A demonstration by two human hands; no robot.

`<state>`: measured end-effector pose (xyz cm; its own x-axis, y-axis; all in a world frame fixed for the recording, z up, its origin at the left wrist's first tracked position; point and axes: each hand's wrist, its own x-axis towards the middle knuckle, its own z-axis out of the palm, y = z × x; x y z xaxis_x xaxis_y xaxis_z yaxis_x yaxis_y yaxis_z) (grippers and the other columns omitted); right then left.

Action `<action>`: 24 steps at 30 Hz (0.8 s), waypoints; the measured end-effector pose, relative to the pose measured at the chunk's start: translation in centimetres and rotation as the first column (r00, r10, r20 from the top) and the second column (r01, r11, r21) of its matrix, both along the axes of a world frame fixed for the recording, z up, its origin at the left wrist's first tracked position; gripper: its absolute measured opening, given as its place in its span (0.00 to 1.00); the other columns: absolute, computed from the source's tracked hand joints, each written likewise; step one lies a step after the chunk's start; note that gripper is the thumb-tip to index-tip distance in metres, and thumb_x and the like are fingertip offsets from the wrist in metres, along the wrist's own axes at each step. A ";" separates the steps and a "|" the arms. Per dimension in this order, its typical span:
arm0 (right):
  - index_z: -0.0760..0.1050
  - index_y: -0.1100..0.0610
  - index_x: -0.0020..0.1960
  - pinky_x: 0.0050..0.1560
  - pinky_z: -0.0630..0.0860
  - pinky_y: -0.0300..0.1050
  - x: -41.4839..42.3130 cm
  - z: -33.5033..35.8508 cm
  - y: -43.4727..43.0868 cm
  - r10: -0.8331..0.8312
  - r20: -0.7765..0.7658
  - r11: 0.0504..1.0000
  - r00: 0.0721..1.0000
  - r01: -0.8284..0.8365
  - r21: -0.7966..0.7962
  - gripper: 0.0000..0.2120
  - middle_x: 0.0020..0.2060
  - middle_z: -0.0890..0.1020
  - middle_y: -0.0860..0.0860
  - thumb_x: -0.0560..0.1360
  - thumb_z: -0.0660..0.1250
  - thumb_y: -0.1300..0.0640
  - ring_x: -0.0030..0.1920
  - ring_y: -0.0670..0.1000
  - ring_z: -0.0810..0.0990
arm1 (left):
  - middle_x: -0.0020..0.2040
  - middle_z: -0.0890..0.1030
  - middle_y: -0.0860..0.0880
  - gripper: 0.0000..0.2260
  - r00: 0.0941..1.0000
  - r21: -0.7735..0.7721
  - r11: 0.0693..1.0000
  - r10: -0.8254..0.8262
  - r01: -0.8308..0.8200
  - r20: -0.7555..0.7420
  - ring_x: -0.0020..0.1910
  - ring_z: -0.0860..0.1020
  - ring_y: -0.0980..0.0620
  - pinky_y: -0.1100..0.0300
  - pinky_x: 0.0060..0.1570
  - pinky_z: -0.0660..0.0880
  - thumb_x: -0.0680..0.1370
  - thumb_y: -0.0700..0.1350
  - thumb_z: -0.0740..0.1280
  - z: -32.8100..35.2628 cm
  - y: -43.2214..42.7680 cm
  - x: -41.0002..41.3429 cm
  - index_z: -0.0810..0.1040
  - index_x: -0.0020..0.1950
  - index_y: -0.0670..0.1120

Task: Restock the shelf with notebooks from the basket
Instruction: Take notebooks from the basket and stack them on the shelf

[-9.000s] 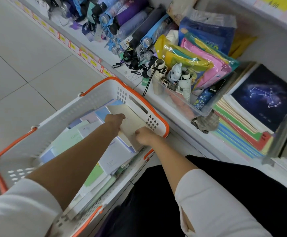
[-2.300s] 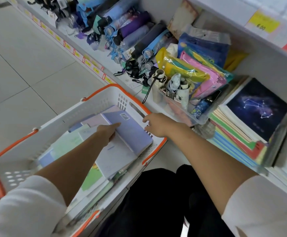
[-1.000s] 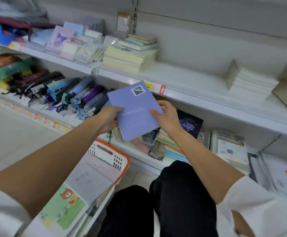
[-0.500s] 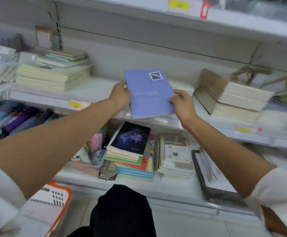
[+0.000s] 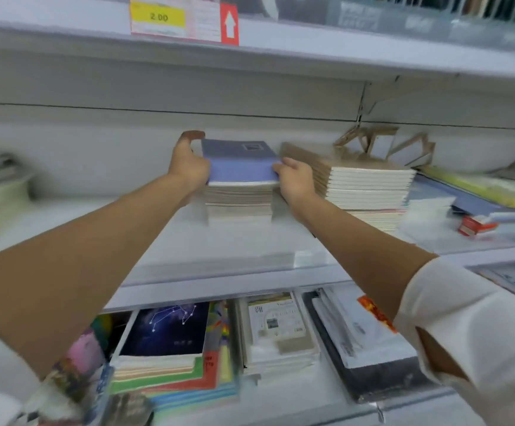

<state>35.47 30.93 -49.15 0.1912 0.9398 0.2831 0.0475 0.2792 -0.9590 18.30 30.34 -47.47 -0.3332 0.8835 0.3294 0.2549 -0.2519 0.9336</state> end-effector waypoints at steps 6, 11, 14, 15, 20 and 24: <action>0.80 0.58 0.48 0.46 0.68 0.31 -0.1 -3.0 3.7 0.072 0.153 0.993 0.986 -0.056 -0.105 0.18 0.41 0.79 0.49 0.82 0.58 0.47 0.45 0.49 0.76 | 0.57 0.77 0.40 0.25 0.999 -0.096 0.995 -0.037 0.040 0.036 0.40 0.74 0.51 0.73 0.26 0.71 0.79 0.32 0.60 -2.2 2.8 -0.8 0.62 0.75 0.45; 0.72 0.58 0.68 0.58 0.67 0.38 0.6 -5.7 3.2 0.107 0.150 0.993 0.983 -0.098 -0.061 0.26 0.61 0.77 0.49 0.76 0.68 0.45 0.63 0.48 0.73 | 0.59 0.75 0.50 0.27 0.969 -0.077 0.977 -0.209 0.201 -0.134 0.53 0.76 0.59 0.73 0.49 0.71 0.74 0.47 0.73 -4.8 1.6 -2.2 0.70 0.71 0.46; 0.69 0.56 0.71 0.58 0.66 0.33 1.1 -6.3 3.1 0.095 0.328 0.995 0.940 -0.096 -0.013 0.30 0.65 0.74 0.49 0.73 0.73 0.49 0.63 0.46 0.72 | 0.56 0.77 0.51 0.26 0.925 -0.090 0.980 -0.198 0.178 -0.323 0.56 0.75 0.55 0.65 0.58 0.70 0.71 0.46 0.76 -6.0 1.0 -2.2 0.75 0.68 0.46; 0.70 0.58 0.71 0.59 0.65 0.32 1.2 -6.3 3.3 0.082 0.358 0.996 0.930 -0.090 0.006 0.30 0.66 0.74 0.50 0.73 0.73 0.50 0.65 0.47 0.72 | 0.57 0.78 0.50 0.25 0.928 -0.074 0.987 -0.161 0.145 -0.335 0.57 0.76 0.54 0.64 0.60 0.70 0.71 0.45 0.76 -6.1 1.1 -2.1 0.77 0.67 0.46; 0.69 0.63 0.71 0.60 0.65 0.32 0.7 -5.7 5.2 0.096 0.425 0.994 0.900 -0.111 0.010 0.31 0.69 0.73 0.54 0.73 0.73 0.53 0.68 0.50 0.72 | 0.49 0.81 0.55 0.22 0.931 -0.052 0.998 0.003 -0.023 -0.365 0.55 0.80 0.56 0.62 0.59 0.74 0.68 0.49 0.79 -5.7 2.3 -2.4 0.82 0.61 0.50; 0.69 0.63 0.71 0.63 0.73 0.43 0.3 -5.6 6.3 0.127 0.370 0.992 0.920 -0.126 -0.026 0.31 0.67 0.75 0.55 0.72 0.74 0.55 0.66 0.52 0.75 | 0.48 0.83 0.57 0.22 0.929 -0.076 0.992 0.066 -0.101 -0.363 0.51 0.80 0.58 0.63 0.53 0.74 0.65 0.54 0.80 -5.5 3.4 -2.8 0.83 0.57 0.54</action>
<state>35.72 37.28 -54.73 -0.0477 0.9498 0.3092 0.3633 0.3049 -0.8804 15.49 33.75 -53.02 -0.2815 0.8897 0.3596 0.5939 -0.1328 0.7935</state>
